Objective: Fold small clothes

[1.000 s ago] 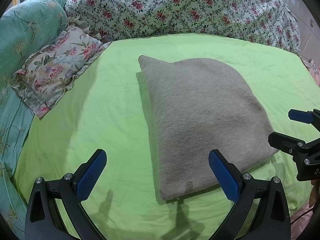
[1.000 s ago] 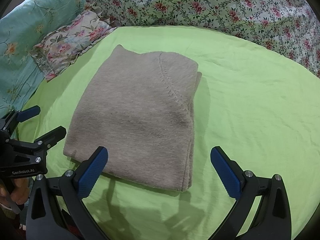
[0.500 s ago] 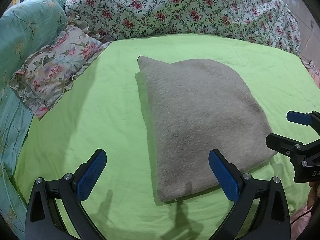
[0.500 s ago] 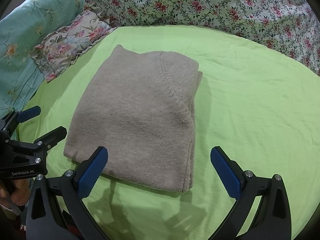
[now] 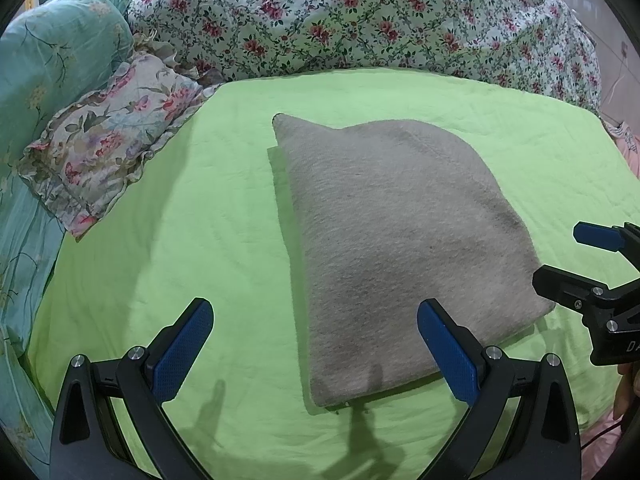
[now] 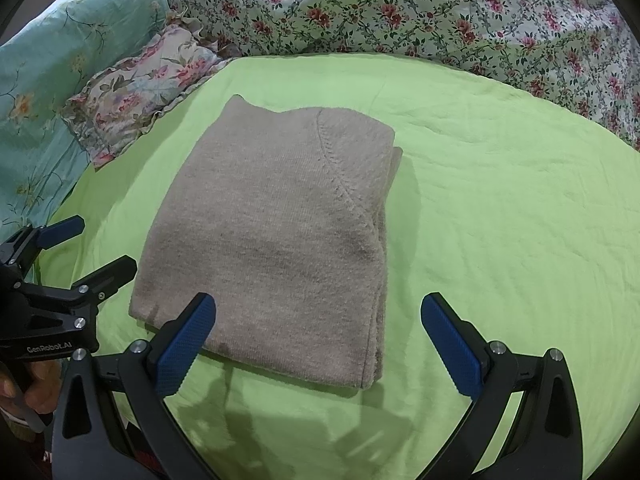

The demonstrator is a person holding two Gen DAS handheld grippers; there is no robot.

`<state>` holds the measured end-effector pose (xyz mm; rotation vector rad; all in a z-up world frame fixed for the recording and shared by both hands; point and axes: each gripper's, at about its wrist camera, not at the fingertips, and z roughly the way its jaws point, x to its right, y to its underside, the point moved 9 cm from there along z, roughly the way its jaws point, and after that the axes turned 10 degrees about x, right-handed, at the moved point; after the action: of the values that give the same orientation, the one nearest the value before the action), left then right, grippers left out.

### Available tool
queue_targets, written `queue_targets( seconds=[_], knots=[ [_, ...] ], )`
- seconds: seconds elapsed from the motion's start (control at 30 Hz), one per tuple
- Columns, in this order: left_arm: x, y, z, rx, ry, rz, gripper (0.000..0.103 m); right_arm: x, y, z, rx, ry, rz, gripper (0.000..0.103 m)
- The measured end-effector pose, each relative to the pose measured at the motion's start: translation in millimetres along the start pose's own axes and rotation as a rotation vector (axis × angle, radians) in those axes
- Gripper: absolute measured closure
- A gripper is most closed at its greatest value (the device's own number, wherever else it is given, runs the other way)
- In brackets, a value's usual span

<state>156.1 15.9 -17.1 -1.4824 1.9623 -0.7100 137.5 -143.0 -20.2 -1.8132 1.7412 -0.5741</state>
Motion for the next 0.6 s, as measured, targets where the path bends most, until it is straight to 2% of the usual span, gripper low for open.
queue_targets(
  seconds=[0.6],
  knots=[
    [0.6, 0.7, 0.2, 0.001, -0.005, -0.001, 0.001, 2.5, -0.3, -1.0, 0.002, -0.002, 0.009, 0.001]
  ],
)
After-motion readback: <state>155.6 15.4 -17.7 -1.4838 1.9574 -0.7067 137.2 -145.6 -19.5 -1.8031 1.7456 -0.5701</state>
